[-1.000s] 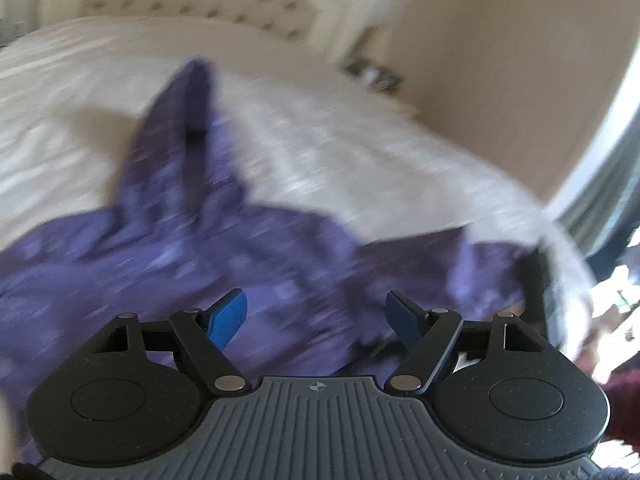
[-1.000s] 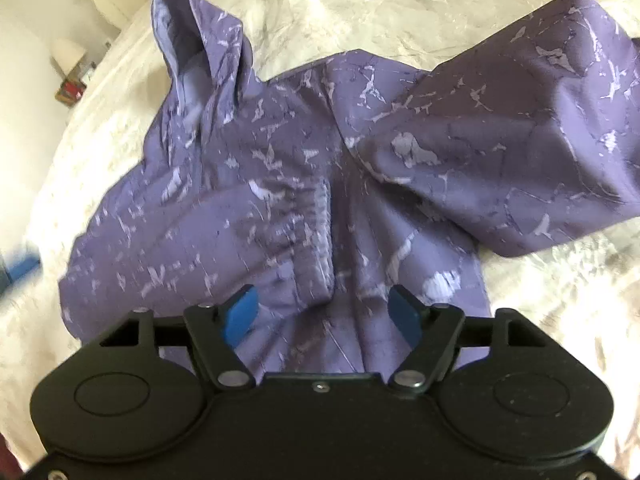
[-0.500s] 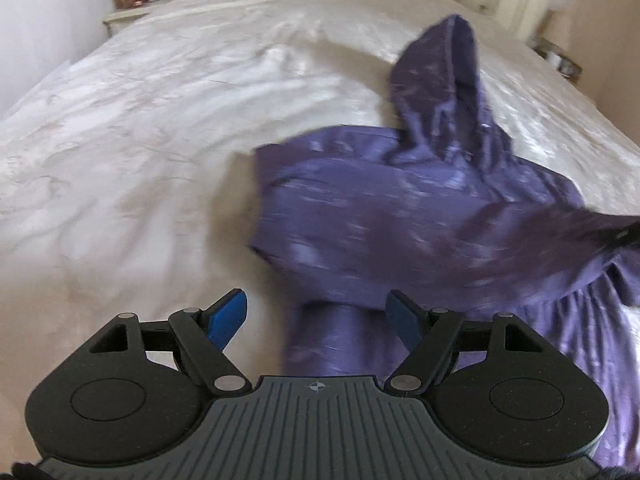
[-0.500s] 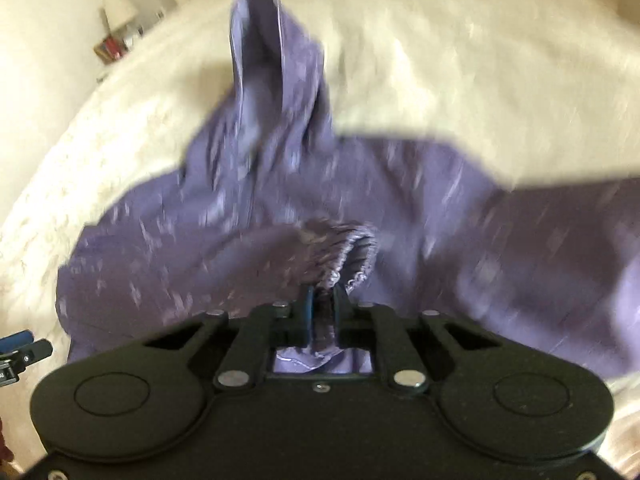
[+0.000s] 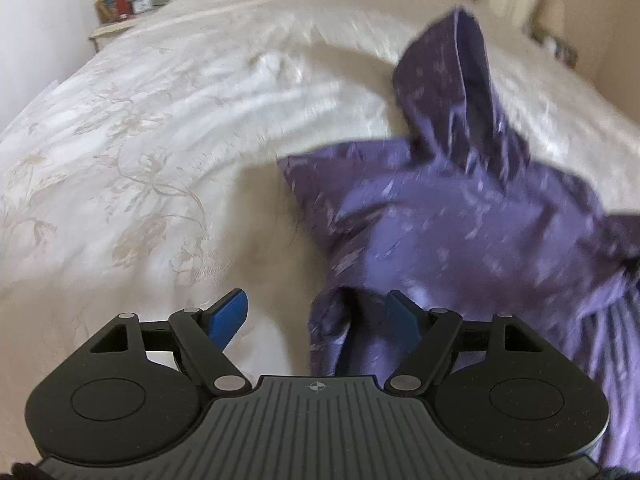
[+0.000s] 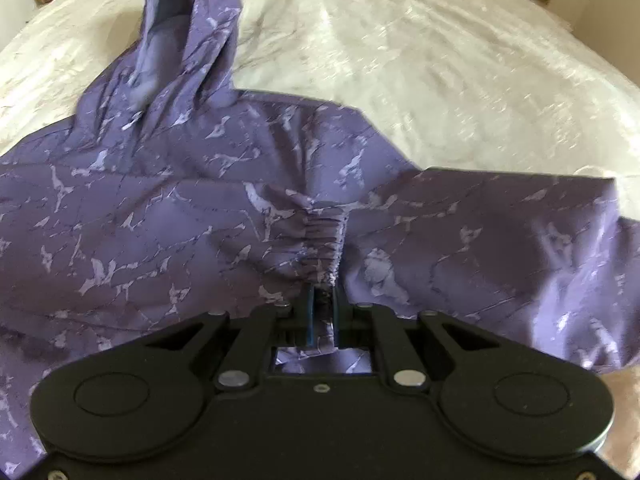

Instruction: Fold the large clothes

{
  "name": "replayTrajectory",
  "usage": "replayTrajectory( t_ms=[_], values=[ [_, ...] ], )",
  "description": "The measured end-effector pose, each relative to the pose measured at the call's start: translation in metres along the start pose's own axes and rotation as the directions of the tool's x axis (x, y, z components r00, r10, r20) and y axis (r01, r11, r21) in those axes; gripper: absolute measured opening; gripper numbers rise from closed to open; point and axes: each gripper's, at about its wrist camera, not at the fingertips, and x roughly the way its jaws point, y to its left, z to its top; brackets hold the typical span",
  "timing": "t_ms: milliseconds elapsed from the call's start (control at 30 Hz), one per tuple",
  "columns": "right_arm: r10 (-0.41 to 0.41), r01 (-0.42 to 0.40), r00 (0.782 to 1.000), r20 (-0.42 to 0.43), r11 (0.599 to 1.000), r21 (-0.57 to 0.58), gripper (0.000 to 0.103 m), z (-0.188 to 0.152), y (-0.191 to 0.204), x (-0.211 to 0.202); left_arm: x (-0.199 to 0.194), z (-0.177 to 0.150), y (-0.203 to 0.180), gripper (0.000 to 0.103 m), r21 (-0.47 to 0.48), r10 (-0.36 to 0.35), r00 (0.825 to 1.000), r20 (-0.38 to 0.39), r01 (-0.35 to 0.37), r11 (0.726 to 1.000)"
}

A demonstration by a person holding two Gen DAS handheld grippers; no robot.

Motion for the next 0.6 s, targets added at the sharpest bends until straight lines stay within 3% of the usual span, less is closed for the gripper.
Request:
replayTrajectory(
  t_ms=[133,200,300,467,533,567,600],
  values=[
    [-0.081,0.08,0.996,0.021,0.995,0.053,0.015,0.006,-0.01,-0.004,0.011,-0.007,-0.002,0.075,0.047,-0.001,0.999,-0.044,0.003,0.999],
    [-0.035,0.034,0.999,0.008,0.993,0.114,0.015,0.007,-0.019,-0.005,0.015,-0.01,-0.003,0.075,0.064,0.007,0.998,-0.058,-0.004,0.998],
    [0.022,-0.025,0.999,0.037,0.995,0.094,0.015,0.004,-0.018,-0.012,0.021,-0.011,-0.006,0.075,0.063,0.004,0.998,-0.062,0.0,0.998],
    [0.033,-0.036,0.999,0.035,0.995,0.092,0.015,0.0,-0.013,-0.013,0.033,-0.009,-0.023,0.074,0.144,0.058,0.998,-0.018,-0.055,0.988],
    [0.034,-0.037,0.999,0.032,0.994,0.1,0.015,0.0,-0.014,-0.012,0.033,-0.006,-0.015,0.073,0.08,0.114,0.993,0.02,-0.115,0.99],
    [0.033,-0.036,0.999,0.031,0.994,0.104,0.015,0.0,-0.014,-0.012,0.032,-0.005,-0.003,0.074,-0.017,0.161,0.987,0.015,-0.161,0.987],
    [0.034,-0.037,0.999,0.03,0.993,0.112,0.015,-0.001,-0.017,-0.013,0.032,-0.006,0.01,0.074,-0.114,0.164,0.986,-0.004,-0.164,0.98]
  ],
)
